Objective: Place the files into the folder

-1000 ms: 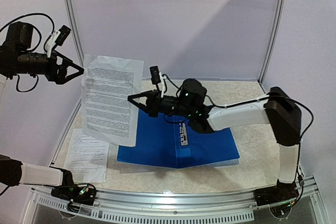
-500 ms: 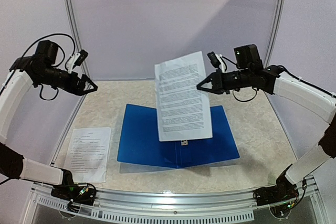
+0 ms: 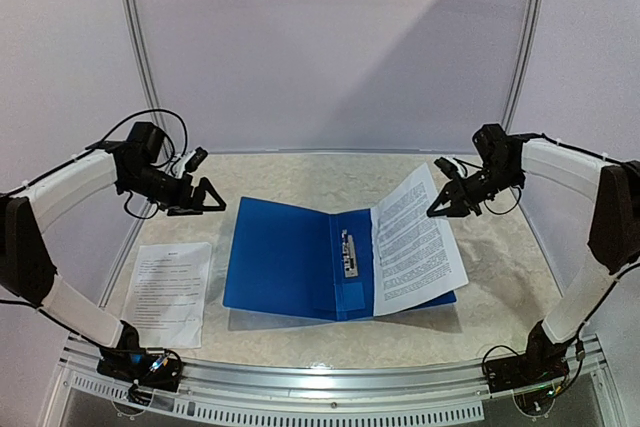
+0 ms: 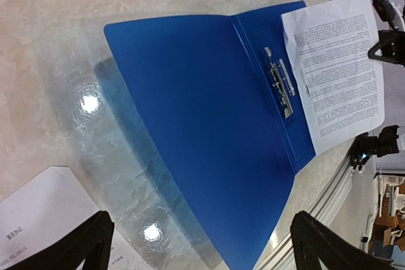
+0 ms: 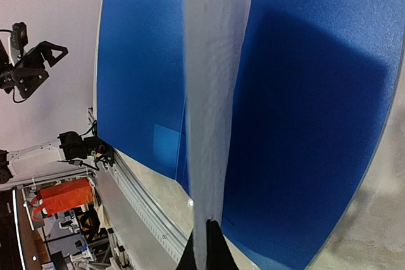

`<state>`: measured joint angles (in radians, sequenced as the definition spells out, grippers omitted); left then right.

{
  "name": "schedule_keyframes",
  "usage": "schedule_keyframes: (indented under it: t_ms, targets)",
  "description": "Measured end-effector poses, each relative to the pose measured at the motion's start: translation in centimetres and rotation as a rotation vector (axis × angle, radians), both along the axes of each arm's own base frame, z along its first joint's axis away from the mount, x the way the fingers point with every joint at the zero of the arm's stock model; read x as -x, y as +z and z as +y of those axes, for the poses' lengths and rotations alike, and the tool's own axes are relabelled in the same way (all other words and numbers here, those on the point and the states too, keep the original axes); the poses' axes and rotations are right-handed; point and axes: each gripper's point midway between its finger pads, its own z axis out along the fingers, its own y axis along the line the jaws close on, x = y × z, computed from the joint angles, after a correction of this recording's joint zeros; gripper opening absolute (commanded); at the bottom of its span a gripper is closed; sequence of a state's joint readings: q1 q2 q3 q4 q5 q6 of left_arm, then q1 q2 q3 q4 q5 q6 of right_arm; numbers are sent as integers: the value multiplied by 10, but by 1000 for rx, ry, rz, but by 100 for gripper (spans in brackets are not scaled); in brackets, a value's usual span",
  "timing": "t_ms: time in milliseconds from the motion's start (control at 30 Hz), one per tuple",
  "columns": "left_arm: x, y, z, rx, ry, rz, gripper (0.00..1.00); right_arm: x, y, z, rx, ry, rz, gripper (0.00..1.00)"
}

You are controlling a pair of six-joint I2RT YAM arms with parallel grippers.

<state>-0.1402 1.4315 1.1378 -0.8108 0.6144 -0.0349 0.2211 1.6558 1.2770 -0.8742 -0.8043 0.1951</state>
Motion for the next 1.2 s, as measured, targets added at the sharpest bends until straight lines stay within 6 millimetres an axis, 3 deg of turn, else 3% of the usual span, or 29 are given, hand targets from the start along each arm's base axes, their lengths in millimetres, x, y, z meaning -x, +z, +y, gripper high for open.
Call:
schedule_keyframes:
  t_ms: [233,367,567,633,767,900,1200]
  targets:
    - [6,-37,-6,11,22,89,95,1,-49,-11,15,20,116,0]
    - [8,-57,-7,23,53,145,92,-2,-66,-13,22,21,145,0]
    - [15,-77,-23,49,38,204,89,-11,-79,-13,22,11,143,0]
    - [19,-78,-33,60,14,208,82,-16,-82,-12,18,1,135,0]
    - [24,-86,-45,63,-10,242,58,-27,-86,-10,10,-22,117,0]
    - [26,-97,-45,54,0,281,48,-36,-87,-8,0,-47,99,0]
    - [22,-94,-47,69,6,267,41,-39,-94,-5,-41,-85,96,0]
